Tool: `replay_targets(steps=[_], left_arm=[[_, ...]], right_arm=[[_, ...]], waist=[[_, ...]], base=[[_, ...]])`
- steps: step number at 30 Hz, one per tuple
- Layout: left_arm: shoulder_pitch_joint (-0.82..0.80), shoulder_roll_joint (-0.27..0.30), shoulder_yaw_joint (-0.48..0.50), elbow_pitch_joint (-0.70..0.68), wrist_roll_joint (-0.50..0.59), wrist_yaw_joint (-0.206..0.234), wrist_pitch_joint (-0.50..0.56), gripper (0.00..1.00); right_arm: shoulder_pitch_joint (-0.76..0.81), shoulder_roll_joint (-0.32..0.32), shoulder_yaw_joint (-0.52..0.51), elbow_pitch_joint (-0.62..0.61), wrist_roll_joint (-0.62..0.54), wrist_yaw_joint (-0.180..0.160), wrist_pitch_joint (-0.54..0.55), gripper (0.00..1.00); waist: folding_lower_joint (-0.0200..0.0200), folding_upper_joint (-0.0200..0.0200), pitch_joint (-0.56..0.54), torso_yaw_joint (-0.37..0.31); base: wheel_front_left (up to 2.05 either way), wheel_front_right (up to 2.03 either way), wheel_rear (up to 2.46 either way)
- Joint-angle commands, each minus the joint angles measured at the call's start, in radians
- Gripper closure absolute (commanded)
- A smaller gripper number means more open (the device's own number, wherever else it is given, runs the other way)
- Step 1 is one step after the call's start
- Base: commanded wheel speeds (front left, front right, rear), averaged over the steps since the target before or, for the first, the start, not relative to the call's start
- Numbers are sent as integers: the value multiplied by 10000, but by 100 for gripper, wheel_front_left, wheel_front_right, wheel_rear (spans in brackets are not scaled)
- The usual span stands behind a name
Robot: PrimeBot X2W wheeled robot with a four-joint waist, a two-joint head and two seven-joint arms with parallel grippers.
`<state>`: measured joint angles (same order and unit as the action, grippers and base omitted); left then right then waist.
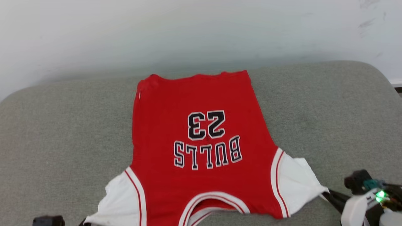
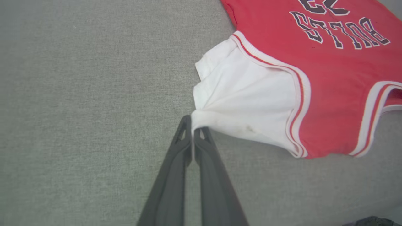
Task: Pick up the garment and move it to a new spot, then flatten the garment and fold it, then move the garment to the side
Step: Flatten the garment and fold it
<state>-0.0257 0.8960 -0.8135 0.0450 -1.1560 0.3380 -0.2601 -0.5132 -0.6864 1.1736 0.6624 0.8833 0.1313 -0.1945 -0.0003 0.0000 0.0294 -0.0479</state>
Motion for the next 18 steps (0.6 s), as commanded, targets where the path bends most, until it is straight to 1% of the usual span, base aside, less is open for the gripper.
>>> replay_targets(steps=[1,5,7,12,13,14,16,18], left_arm=[[313,63,96,-101,81,122,-68,100],[1263,-60,669,-596,201,402,-70,100],[1596,-71,814,-781,314,468,-69,100],[1704,-135,1034,-1114,703,573,-63,100],[1617,-154,1095,-1169,809,607,-63,100],[1542,-167,1133,-1208,899,604,-63,100],[1387,-206,1152,-1280,1071,627,-62,100],[1234,-244,1179,-1344,1241,650,-62,100]], right_arm=[[313,-154,-101,-108,115,-10,47,100],[1158,-477,-451,-614,198,-9,257,100],[1465,-584,-565,-908,116,-9,511,100],[1826,-699,-1139,-1482,-119,-9,1208,100],[1782,-714,-1328,-1583,-198,-9,1294,79],[1704,-730,-1541,-1675,-212,-9,1429,62],[1418,-830,-2015,-1862,-254,-9,1664,0],[1119,-938,-2512,-2118,-308,-9,1920,0]], waist=[[3,0,-50,5],[3,0,-137,55],[3,0,-140,75],[3,0,-67,117],[3,0,-22,130],[3,0,28,133],[3,0,146,128],[3,0,298,160]], base=[[0,0,0],[0,0,0],[0,0,0],[0,0,0],[0,0,0],[0,0,0],[0,0,0],[0,0,0]])
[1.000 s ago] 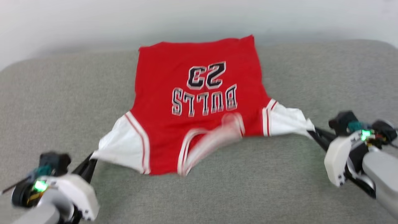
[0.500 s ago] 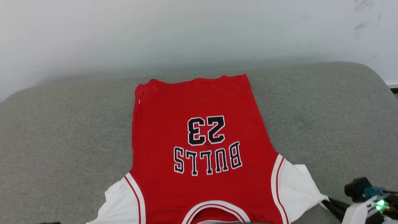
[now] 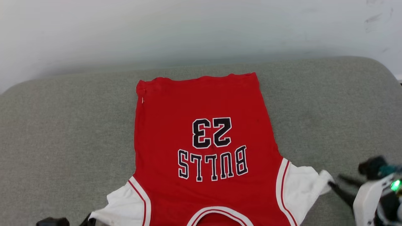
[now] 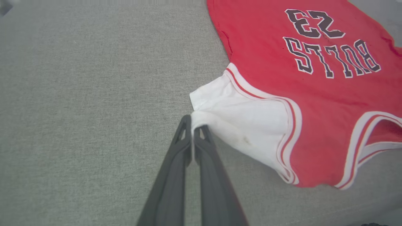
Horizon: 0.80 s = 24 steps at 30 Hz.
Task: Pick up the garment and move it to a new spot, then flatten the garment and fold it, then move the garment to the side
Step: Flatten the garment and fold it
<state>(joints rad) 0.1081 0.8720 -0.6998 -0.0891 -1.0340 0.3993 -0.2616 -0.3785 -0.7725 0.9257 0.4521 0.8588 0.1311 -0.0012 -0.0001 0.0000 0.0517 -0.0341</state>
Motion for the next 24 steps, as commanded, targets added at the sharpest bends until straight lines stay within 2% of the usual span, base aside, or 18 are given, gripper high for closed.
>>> replay_targets(steps=[1,8,13,18,21,24], left_arm=[[-204,-21,49,-49,128,58,-47,100],[-836,-134,105,-506,706,227,-47,100],[-1322,-212,36,-822,1140,324,-27,100],[-1936,-437,-106,-1020,1538,269,52,100],[-2289,-596,-196,-1076,1728,202,82,100],[-2655,-827,-230,-1097,1844,103,94,100]], right_arm=[[-364,-170,-270,-194,-106,-7,104,0],[-1913,-746,-2288,-1325,-854,-5,742,0],[-3470,-496,-3470,-1991,-1310,-7,1651,0],[-5358,-189,-3803,-1862,-1695,-7,3340,0],[-6419,225,-3617,-1291,-1512,-5,4915,0],[-7399,372,-3365,-644,-1225,-7,6744,0]], waist=[[1,0,164,54],[1,0,1020,430],[1,0,1761,910],[1,0,2505,1454],[1,0,2932,1776],[1,0,3380,2079]], base=[[0,0,0],[0,0,0],[0,0,0],[0,0,0],[0,0,0],[0,0,0]])
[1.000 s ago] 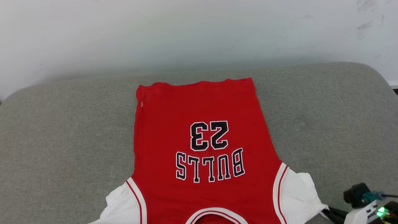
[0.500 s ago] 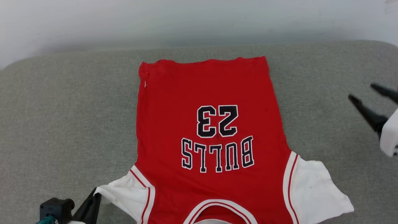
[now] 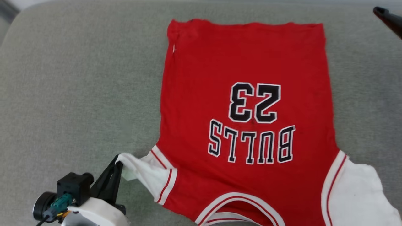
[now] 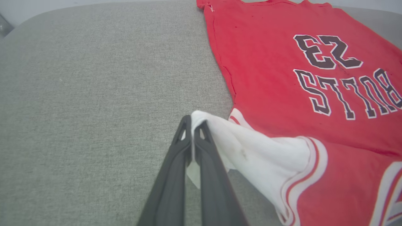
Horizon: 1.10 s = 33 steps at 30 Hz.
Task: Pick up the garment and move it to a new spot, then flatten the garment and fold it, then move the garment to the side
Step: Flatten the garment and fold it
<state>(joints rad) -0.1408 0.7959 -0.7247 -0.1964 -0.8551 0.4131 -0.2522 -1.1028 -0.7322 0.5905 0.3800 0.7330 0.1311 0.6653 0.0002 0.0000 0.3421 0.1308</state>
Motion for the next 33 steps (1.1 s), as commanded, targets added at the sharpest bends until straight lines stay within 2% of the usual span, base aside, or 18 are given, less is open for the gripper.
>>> replay_targets(steps=[1,6,11,17,21,29,30,31,33], left_arm=[[-272,-94,-11,-10,128,-62,5,100],[-880,-435,-176,68,478,-223,-7,100],[-1444,-826,-336,189,731,-476,-29,100],[-1997,-1225,-498,380,1035,-730,-63,100],[-2158,-1403,-520,394,1142,-794,-67,100],[-2405,-1742,-550,584,1358,-981,-99,100],[-2429,-1753,-546,623,1399,-1016,-104,100],[-2438,-1780,-533,654,1398,-1036,-109,100],[-2412,-1773,-492,736,1447,-1078,-117,100]], right_arm=[[-438,12,11,383,115,-7,741,0],[-1608,425,18,1386,52,-5,3159,0],[-2475,712,-304,2134,-347,-5,4641,0],[-3133,1039,-882,2976,-1322,-5,5731,0],[-3203,1168,-1050,3187,-1773,-5,6145,0],[-1303,1420,-1262,3269,-1888,-4,6574,0],[-1158,1351,-1300,3203,-1902,-4,6583,35],[-1102,1284,-1392,3127,-1917,-2,6534,100],[-1154,1230,-1550,2890,-2025,-4,6382,100]], waist=[[-2,0,638,527],[-2,0,1435,1011],[-2,0,2199,1534],[-2,0,2817,2151],[-2,0,3045,2327],[-2,0,3206,2460],[-2,0,3198,2461],[-2,0,3173,2466],[-2,0,3057,2414]], base=[[0,0,0],[0,0,0],[0,0,0],[0,0,0],[0,0,0],[0,0,0],[0,0,0],[0,0,0],[0,0,0]])
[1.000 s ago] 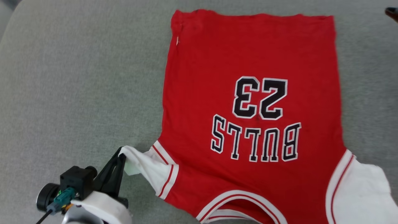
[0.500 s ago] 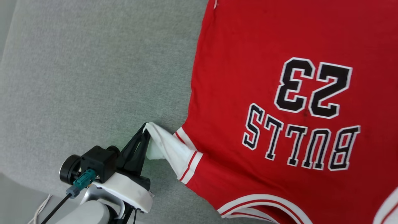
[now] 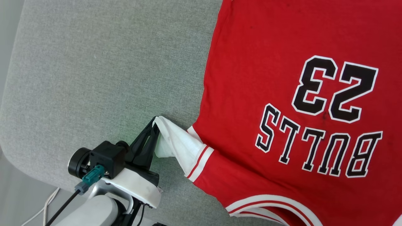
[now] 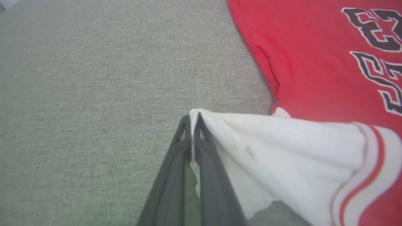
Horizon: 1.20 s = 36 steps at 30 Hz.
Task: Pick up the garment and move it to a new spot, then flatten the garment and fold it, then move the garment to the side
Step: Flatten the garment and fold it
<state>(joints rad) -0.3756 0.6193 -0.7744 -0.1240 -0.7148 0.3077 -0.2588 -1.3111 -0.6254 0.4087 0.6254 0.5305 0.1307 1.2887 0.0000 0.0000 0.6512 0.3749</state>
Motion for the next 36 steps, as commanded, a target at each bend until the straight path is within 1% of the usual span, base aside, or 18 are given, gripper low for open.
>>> replay_targets(steps=[1,3,6,8,10,13,17,20,26,33,36], left_arm=[[-31,-4,34,42,49,-38,-55,100],[111,21,92,109,18,-41,-60,100],[380,153,214,146,23,33,-66,100],[556,232,312,84,-5,103,-71,100],[797,321,372,37,-43,172,-73,100],[1147,550,528,-109,-125,364,-75,100],[1635,839,643,-322,-260,591,-60,100],[1983,1030,724,-457,-369,801,2,100],[2595,1373,850,-760,-539,1132,39,100],[3094,1618,902,-976,-608,1403,54,100],[3232,1743,952,-1080,-661,1502,60,100]], right_arm=[[815,157,158,349,-28,0,88,100],[645,178,71,100,-99,-2,-47,100],[440,389,-13,-196,29,0,-246,100],[457,411,98,-426,156,-2,-446,100],[578,474,81,-613,473,-2,-630,100],[805,307,363,-1061,998,-2,-739,100],[1310,-384,1150,-2031,1624,-2,-774,100],[2014,-1083,1618,-2952,2371,-2,-933,100],[3847,-2643,1941,-4620,3701,-2,-1446,100],[7104,-4162,2013,-5620,4496,-2,-2386,100],[8584,-4425,1759,-5672,4796,-2,-3058,100]], waist=[[0,0,-112,-69],[0,0,-340,-187],[0,0,-811,-436],[0,0,-1166,-608],[0,0,-1522,-803],[0,0,-2007,-1168],[0,0,-2607,-1591],[0,0,-3035,-1882],[0,0,-3620,-2419],[0,0,-4030,-2897],[0,0,-4088,-3054]], base=[[0,0,0],[0,0,0],[0,0,0],[0,0,0],[0,0,0],[0,0,0],[0,0,0],[0,0,0],[0,0,0],[0,0,0],[0,0,0]])
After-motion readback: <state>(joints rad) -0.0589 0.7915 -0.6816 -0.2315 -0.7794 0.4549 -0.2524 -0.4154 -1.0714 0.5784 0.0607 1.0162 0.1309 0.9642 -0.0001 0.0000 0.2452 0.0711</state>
